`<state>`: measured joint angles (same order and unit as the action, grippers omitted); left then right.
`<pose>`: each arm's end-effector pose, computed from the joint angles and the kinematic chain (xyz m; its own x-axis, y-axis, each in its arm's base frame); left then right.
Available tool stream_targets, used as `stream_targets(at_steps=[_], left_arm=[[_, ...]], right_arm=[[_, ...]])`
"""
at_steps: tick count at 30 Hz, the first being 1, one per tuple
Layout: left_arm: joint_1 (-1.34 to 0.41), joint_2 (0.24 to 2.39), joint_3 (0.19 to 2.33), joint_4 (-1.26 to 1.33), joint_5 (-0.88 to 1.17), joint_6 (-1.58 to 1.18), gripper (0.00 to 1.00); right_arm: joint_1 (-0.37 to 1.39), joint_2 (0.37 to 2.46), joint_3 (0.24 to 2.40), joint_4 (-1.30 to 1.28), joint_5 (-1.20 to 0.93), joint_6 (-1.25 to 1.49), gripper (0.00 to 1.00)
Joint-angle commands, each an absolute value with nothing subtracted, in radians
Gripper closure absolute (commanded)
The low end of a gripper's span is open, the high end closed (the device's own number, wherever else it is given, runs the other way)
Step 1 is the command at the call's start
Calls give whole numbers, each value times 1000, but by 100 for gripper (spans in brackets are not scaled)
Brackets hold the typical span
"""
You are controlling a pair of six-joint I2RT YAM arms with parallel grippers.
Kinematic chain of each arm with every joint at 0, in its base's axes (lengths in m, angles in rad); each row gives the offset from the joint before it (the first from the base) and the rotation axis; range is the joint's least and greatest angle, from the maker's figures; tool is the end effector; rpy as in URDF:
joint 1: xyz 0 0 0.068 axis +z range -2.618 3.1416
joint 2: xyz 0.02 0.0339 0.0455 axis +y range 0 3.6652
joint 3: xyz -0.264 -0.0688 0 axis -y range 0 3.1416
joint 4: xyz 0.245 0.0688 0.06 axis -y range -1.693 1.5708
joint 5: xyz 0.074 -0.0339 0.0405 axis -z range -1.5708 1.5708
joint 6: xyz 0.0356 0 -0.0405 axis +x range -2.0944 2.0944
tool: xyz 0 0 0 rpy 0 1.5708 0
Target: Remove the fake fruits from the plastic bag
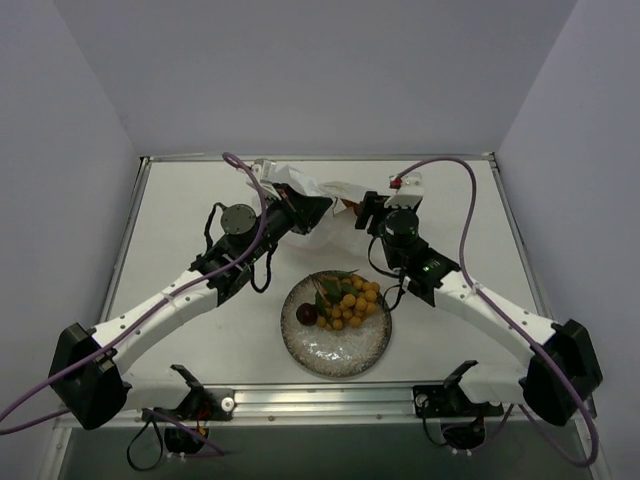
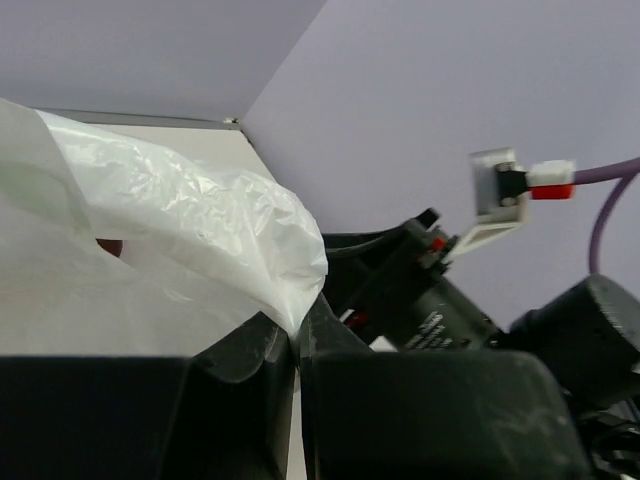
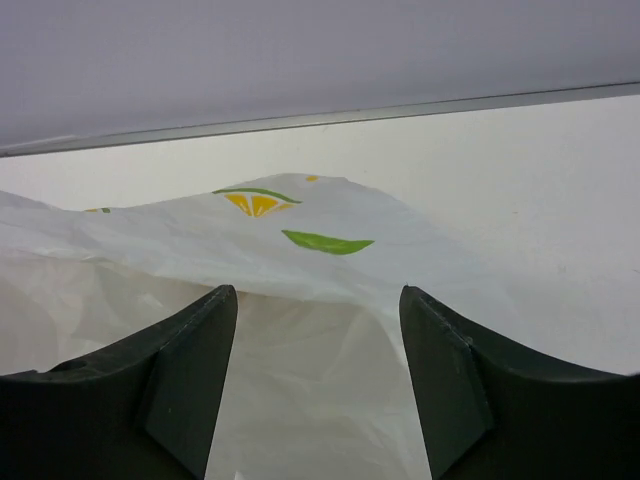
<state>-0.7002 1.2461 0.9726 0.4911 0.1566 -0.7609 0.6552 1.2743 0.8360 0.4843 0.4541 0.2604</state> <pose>0.2216 -0.1940 0.3789 -0.3996 -0.5540 -0.7304 0.6591 0.3800 -0.6489 0.2443 0.1680 0.3212 -0.0163 0.2793 -0.9601 -0.2028 0.9393 0.2767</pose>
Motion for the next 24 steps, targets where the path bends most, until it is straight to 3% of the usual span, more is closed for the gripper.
stream_targets(at_steps=[1,4,10,13,14,16,18,21,22,24], left_arm=[[-704,1224,1083,473,186,-767,98],[-709,1218,1097,448,187,-752,98],[-700,1155,901,407,140,-700,94],[-696,1089,810,295,97,-655,65],[-696,1044,798,255,80,-641,45],[-695,967,804,107,10,-592,31],[-690,924,859,-10,-67,-560,20],[-689,856,961,-228,-147,-519,9],[-687,842,985,-286,-164,-512,9],[-686,815,1018,-295,-199,-489,9]], right_arm=[[653,1163,877,322,482,270,39],[652,1095,887,293,417,284,38],[650,1126,867,160,397,302,14],[632,1143,859,129,466,275,4],[605,1167,862,117,465,272,4],[572,1199,871,115,463,276,4],[534,1256,876,121,437,279,7],[502,1310,881,190,292,273,26],[496,1316,881,211,243,270,39],[479,1330,891,258,137,273,47]])
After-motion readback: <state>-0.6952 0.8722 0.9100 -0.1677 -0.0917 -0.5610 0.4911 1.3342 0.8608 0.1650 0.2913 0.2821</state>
